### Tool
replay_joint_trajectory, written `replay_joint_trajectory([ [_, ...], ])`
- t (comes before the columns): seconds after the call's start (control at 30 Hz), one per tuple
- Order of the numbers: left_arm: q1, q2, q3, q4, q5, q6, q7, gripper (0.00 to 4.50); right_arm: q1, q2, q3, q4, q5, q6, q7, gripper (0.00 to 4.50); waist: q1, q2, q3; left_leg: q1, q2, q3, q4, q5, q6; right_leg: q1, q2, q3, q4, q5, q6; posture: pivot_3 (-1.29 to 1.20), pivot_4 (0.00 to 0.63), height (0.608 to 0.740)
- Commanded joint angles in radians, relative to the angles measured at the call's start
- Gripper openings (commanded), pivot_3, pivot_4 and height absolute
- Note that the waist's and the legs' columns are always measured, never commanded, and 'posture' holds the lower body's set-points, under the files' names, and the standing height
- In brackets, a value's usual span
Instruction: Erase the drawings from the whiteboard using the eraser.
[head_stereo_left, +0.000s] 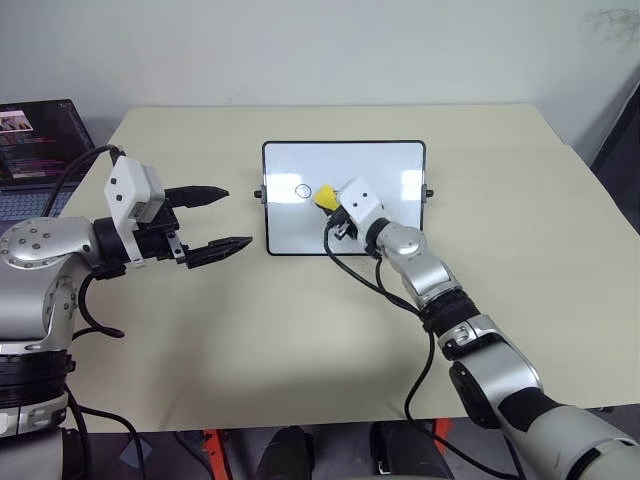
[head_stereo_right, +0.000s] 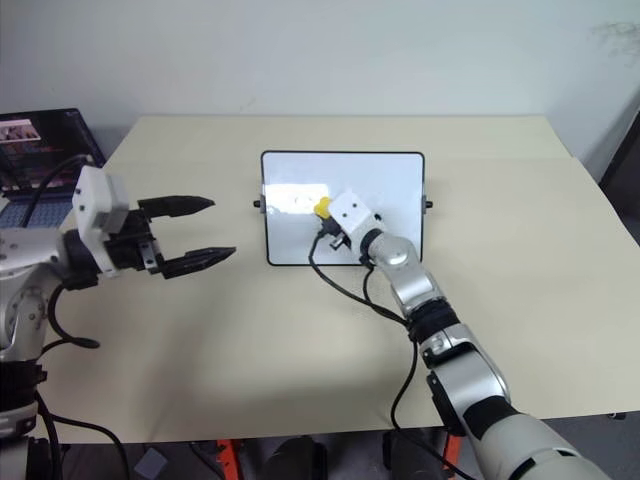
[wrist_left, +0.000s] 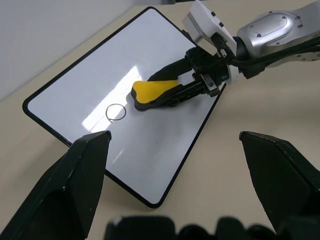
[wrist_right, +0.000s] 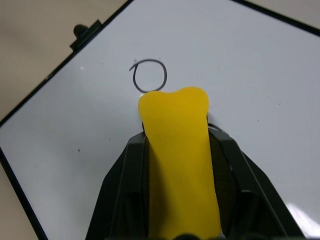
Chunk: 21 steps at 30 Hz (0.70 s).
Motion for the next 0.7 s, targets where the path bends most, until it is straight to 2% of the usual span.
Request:
replay_joint_trajectory([
  [0.03, -0.018, 0.015, 0.029, -0.024, -0.010, -0.010, 0.008, 4.50, -0.017, -0.015, -0.002, -0.021, -0.016, 0.014, -0.008, 1.28, 0.000, 0.000, 0.000, 0.000, 0.000, 0.000, 0.000, 0.000, 0.000, 0.000, 0.000, 0.000, 0.000, 0.000, 0.000, 0.00, 0.150, 0.740],
  [0.7, -0.047, -0.002, 0.006, -0.007, -0.003, -0.015, 0.008, 4.50, 0.042, -0.085, -0.020, -0.062, -0.017, 0.082, -0.005, 1.28, 0.007, 0.000, 0.000, 0.001, 0.000, 0.000, 0.001, 0.000, 0.000, 0.002, 0.000, 0.000, 0.001, 0.000, 0.000, 0.00, 0.150, 0.740],
])
